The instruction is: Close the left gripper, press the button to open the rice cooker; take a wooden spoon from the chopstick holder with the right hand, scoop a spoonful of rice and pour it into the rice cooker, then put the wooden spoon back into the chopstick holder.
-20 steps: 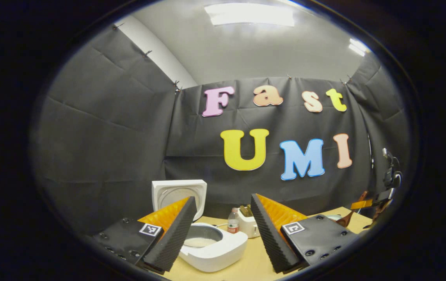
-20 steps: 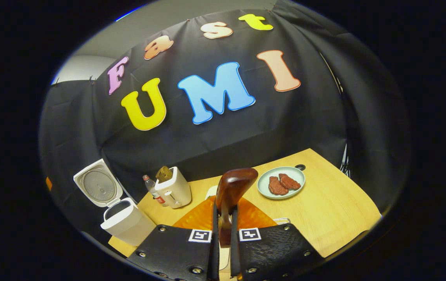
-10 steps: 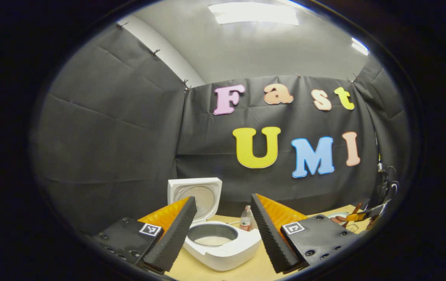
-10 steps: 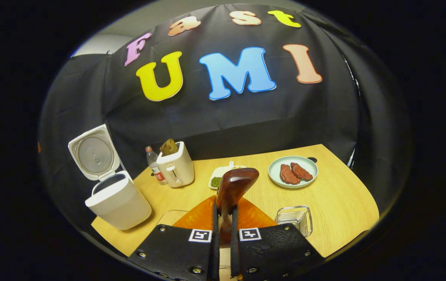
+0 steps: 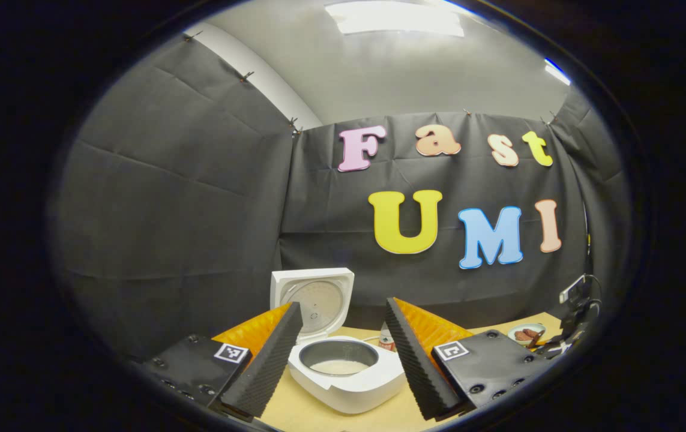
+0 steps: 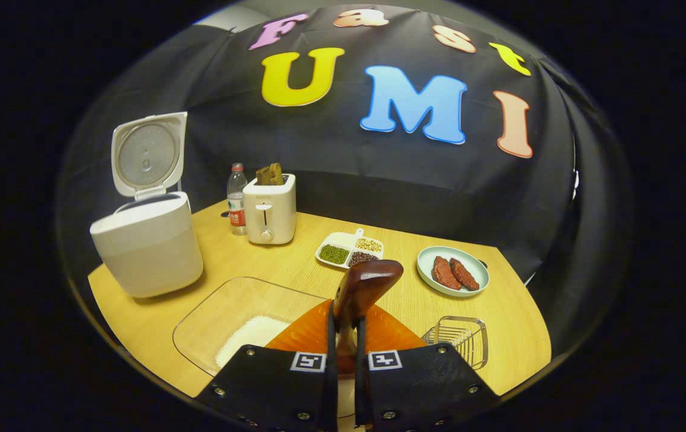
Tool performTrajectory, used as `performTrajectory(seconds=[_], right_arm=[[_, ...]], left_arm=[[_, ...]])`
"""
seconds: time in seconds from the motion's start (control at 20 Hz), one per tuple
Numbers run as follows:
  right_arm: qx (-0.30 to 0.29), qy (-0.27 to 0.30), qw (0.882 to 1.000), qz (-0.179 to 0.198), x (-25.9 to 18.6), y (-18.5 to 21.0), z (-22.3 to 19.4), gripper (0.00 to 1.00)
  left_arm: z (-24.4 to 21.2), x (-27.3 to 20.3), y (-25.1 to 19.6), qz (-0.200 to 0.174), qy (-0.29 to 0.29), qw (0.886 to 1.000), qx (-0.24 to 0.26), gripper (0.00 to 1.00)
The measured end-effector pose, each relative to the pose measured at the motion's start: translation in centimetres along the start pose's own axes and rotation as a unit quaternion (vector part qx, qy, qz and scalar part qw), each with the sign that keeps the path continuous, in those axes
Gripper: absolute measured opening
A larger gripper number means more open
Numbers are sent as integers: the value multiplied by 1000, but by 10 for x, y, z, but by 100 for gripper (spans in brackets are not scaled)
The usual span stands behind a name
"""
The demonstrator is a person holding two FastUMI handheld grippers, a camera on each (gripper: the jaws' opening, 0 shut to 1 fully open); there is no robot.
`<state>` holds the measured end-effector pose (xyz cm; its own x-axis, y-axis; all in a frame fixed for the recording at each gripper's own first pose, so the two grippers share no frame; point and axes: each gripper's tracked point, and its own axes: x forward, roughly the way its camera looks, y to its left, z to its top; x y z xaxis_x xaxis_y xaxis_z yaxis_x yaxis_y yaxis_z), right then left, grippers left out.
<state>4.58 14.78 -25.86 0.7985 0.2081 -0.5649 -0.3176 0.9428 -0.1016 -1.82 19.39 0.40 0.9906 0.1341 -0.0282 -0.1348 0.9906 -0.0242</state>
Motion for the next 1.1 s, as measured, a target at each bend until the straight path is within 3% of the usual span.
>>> performTrajectory(seconds=[0.15, 0.4, 0.7, 0.95, 1.1], right_arm=[[-28, 1, 999, 19, -3, 21, -3, 12], [-3, 14, 999, 46, -7, 44, -8, 11], [90, 30, 991, 97, -15, 70, -6, 12], [215, 57, 967, 126, -12, 81, -6, 11], [304, 72, 941, 129, -4, 73, -12, 12]], left_arm=[[0, 2, 1, -1, 0, 1000, -1, 96], [3, 6, 0, -4, -2, 1000, -1, 96], [5, 5, -5, -9, -4, 1000, -1, 97], [3, 2, -7, -8, -1, 1000, 2, 97], [8, 0, -10, -8, -2, 1000, 6, 99]])
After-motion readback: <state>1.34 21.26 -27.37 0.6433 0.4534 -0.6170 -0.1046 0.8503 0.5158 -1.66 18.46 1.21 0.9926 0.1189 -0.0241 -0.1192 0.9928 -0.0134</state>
